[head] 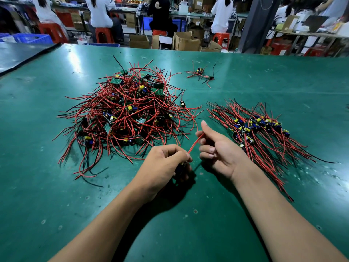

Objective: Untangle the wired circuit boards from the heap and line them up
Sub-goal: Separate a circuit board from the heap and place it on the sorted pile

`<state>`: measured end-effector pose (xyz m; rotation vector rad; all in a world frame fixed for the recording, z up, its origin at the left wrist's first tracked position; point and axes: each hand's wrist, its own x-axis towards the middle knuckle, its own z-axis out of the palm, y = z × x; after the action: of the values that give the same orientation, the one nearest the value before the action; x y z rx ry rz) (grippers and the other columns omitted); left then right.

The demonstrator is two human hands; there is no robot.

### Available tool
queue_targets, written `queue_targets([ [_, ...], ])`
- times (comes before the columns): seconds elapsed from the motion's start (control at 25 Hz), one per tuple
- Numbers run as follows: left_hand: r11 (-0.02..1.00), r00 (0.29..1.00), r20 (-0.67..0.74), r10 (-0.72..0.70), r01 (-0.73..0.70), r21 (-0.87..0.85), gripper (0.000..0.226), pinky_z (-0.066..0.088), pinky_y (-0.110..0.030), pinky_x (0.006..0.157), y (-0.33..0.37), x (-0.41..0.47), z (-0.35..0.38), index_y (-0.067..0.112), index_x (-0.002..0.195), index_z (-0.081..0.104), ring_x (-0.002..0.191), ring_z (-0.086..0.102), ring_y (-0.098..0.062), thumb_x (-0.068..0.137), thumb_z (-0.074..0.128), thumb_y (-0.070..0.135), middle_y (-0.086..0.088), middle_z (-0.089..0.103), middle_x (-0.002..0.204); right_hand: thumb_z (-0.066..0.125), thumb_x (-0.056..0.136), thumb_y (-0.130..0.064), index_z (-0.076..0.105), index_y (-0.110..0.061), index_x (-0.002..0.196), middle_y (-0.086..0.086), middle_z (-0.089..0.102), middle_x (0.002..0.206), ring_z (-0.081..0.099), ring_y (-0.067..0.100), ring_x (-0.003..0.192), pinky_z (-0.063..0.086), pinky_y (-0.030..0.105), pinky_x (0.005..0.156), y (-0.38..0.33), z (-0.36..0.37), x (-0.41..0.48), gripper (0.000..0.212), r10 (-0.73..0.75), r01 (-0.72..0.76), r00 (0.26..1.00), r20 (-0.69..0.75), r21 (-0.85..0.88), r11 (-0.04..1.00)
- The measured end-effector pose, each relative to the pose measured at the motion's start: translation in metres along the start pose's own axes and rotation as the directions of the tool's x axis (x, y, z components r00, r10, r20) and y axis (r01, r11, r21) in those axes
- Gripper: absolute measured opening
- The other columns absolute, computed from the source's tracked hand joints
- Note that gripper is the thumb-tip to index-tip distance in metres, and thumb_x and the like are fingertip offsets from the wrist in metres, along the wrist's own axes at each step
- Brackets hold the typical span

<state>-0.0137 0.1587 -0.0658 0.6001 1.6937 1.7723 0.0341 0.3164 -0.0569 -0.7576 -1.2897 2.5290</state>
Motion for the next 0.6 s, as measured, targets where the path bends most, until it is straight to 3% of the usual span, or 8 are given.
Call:
queue_targets([
  [0.16, 0.997, 0.998, -0.069, 0.000, -0.006, -0.080, 0.023, 0.048, -0.024, 0.044, -0.003, 0.001, 0.003, 0.007, 0.078, 0.071, 0.047, 0.058, -0.019, 0.096, 0.057, 0.011, -0.011, 0.067, 0.062, 0.069, 0.092, -0.031, 0.070, -0.006, 0.086, -0.001, 0.047, 0.056, 0.040, 0.011, 0.041, 0.040, 0.020, 0.041, 0.016, 0.007, -0.007, 0.026, -0.068, 0.101, 0.990, 0.122, -0.283, 0.954],
  [0.28, 0.996, 0.998, -0.069, -0.010, 0.004, -0.092, 0.024, 0.048, -0.024, 0.045, -0.002, 0.001, 0.002, 0.008, 0.075, 0.069, 0.046, 0.057, -0.019, 0.096, 0.058, 0.011, -0.011, 0.066, 0.061, 0.069, 0.092, -0.033, 0.073, -0.009, 0.084, -0.002, 0.047, 0.049, 0.040, 0.013, 0.043, 0.039, 0.020, 0.041, 0.022, 0.007, -0.006, 0.025, -0.073, 0.117, 0.989, 0.132, -0.361, 0.925],
  [0.44, 1.000, 0.999, 0.029, -0.018, 0.019, -0.024, 0.018, 0.046, -0.022, 0.045, 0.000, -0.001, 0.001, 0.000, 0.080, 0.065, 0.044, 0.055, -0.019, 0.094, 0.060, 0.011, -0.011, 0.064, 0.058, 0.069, 0.092, -0.028, 0.075, -0.011, 0.071, -0.006, 0.049, 0.056, 0.035, 0.006, 0.039, 0.028, 0.017, 0.038, 0.013, -0.001, 0.003, 0.028, -0.198, 0.184, 0.980, -0.015, -0.309, 0.933],
  [0.6, 0.999, 0.994, 0.101, -0.033, 0.030, 0.035, 0.018, 0.045, -0.021, 0.047, 0.003, -0.003, -0.001, 0.002, 0.081, 0.066, 0.046, 0.055, -0.019, 0.094, 0.060, 0.013, -0.009, 0.064, 0.060, 0.073, 0.090, -0.023, 0.074, -0.006, 0.077, -0.008, 0.055, 0.055, 0.034, 0.006, 0.040, 0.030, 0.017, 0.039, 0.010, -0.004, 0.007, 0.021, -0.263, 0.234, 0.960, -0.095, -0.239, 0.942],
])
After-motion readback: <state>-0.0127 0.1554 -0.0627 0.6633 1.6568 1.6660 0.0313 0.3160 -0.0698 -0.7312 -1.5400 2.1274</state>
